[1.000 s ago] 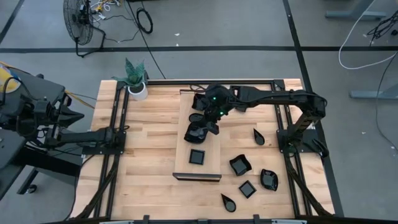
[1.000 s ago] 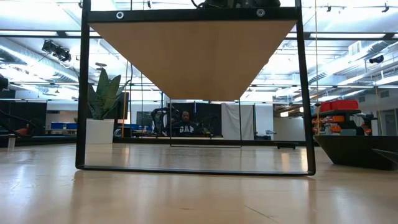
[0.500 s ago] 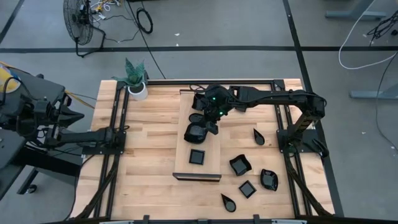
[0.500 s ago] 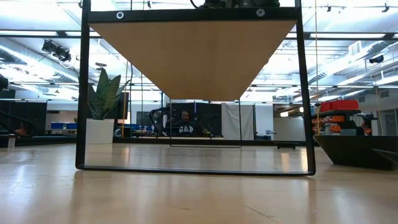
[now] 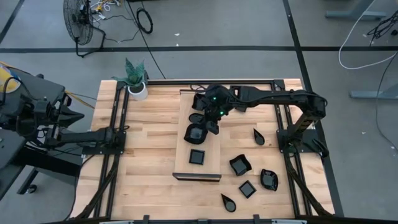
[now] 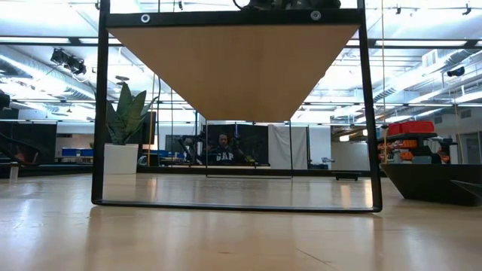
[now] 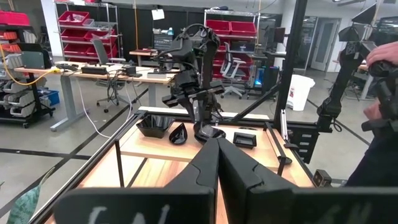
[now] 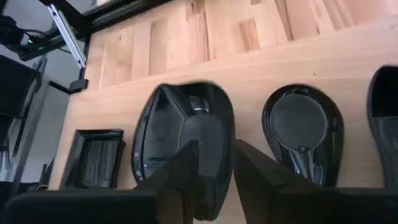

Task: Pick & Place Mini shaped plates
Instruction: Stack the leaf shaped plate on top of the leaf shaped plate on the shelf, then stack the square plate on top of the square plate on the shelf

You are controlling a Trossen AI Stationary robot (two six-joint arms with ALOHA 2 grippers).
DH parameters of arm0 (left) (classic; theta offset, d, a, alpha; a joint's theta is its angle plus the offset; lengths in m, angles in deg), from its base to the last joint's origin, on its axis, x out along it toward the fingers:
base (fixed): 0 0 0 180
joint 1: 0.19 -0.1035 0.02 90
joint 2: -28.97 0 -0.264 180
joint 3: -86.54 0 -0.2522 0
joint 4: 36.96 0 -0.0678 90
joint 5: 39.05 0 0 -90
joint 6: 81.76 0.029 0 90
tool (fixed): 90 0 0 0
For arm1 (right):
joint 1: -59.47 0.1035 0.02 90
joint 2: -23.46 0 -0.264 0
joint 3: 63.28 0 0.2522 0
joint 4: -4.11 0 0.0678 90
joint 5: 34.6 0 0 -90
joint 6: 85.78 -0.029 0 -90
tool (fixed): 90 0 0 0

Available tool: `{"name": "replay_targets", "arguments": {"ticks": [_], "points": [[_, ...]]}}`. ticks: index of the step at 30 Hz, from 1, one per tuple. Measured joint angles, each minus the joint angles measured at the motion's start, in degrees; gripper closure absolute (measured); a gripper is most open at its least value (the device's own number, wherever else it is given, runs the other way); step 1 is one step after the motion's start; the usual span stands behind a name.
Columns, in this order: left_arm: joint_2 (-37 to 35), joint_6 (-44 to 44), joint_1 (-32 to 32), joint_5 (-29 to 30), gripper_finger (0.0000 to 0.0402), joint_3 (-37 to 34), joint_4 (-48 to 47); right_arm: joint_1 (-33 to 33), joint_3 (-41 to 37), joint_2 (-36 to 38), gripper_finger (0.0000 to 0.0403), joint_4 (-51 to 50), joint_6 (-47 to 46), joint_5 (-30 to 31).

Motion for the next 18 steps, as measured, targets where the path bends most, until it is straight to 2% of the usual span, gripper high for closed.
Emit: {"name": "replay_targets", "arguments": {"ticks": [11,18], "points": [[0.01,0.00,0.00,0.00,0.0387,-0.02,-0.02,-1.44,0.00,5.24,0.0256,-0.49,0.21,0.91],[-0.01,-0.02,0.00,0.01,0.0387,0.00,0.00,-3.54,-3.47,10.31,0.0250,-1.77,-0.92,9.34]]}}
